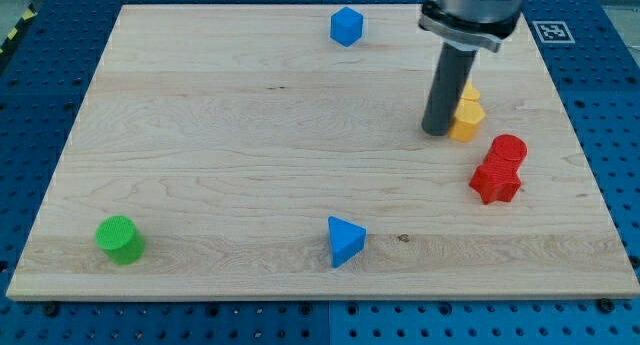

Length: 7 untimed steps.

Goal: Separate the yellow blocks

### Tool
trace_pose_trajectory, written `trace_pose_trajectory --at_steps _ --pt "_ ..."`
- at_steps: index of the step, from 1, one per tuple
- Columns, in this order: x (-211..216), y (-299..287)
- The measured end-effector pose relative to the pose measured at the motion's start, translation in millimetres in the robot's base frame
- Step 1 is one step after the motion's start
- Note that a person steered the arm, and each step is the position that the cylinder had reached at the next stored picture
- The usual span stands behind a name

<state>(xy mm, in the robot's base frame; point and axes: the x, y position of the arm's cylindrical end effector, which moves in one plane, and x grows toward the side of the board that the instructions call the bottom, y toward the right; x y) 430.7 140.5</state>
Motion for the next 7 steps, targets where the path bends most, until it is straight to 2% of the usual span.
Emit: trace_pose_trajectory --at_steps 2,5,7 --pt "-6.4 -11.3" --pt "-35.6 10.1" --pt "-36.6 51.5"
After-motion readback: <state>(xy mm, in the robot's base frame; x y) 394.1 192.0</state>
